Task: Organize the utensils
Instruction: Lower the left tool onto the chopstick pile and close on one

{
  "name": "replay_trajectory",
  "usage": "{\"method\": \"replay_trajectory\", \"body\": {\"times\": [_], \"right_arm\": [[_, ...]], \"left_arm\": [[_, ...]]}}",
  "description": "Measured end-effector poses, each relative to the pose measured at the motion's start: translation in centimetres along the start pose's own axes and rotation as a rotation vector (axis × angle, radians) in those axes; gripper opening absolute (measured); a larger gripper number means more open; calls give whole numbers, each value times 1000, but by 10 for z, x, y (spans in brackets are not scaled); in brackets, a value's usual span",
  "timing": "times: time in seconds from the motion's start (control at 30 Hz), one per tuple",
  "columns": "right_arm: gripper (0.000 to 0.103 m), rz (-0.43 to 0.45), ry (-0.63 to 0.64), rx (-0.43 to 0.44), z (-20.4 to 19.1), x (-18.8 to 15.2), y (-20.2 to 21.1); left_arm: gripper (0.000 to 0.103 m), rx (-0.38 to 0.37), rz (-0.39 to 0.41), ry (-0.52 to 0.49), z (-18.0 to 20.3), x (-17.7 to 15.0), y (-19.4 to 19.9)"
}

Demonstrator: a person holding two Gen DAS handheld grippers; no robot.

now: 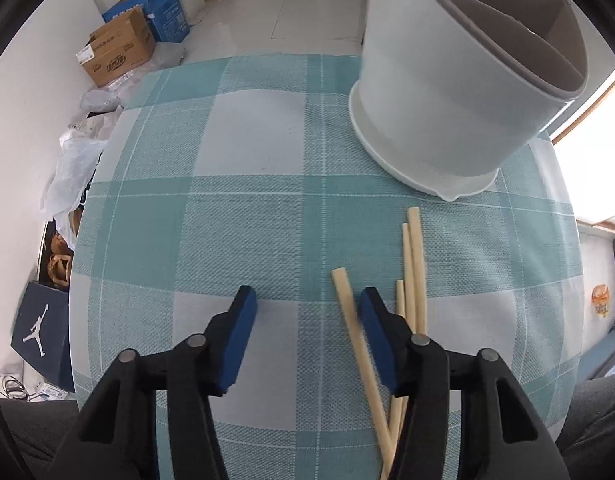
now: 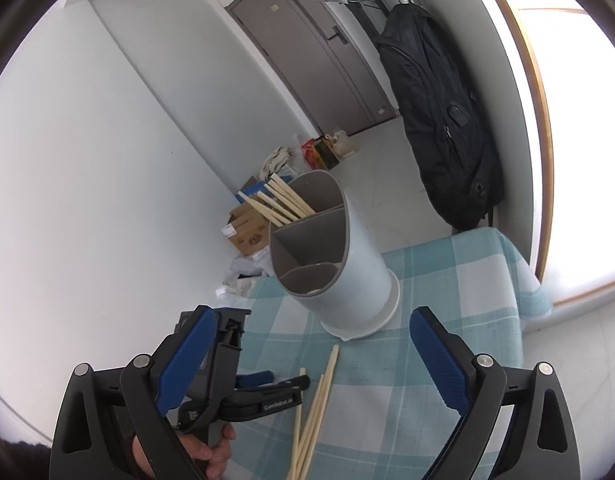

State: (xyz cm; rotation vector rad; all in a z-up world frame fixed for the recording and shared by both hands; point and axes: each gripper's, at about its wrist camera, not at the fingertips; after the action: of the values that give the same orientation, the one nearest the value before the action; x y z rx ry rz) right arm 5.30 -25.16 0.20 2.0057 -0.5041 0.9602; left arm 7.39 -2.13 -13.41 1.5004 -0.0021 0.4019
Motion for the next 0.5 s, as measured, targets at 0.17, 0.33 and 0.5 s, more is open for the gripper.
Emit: {"method": "replay_trajectory", "body": {"times": [0.17, 0.33, 0.5], "right_arm": [[98, 2, -18, 6, 4, 1, 2], [98, -7, -31, 1, 7, 0, 1], [98, -24, -39, -17, 9, -3, 0]], "left_arm": [[28, 5, -22, 8, 12, 5, -4], [4, -7, -29, -18, 24, 3, -5], [3, -71, -12, 31, 19, 0, -1]]}}
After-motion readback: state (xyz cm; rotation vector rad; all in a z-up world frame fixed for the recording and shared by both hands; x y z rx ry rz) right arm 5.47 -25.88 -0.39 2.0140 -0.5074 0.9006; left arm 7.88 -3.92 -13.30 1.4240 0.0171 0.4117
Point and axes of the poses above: each gripper's, at about its wrist camera, not at the fingertips, and y roughly against the way its jaws point, z to its right, x to its top, and after that the axes turned 12 degrees about y, right-handed
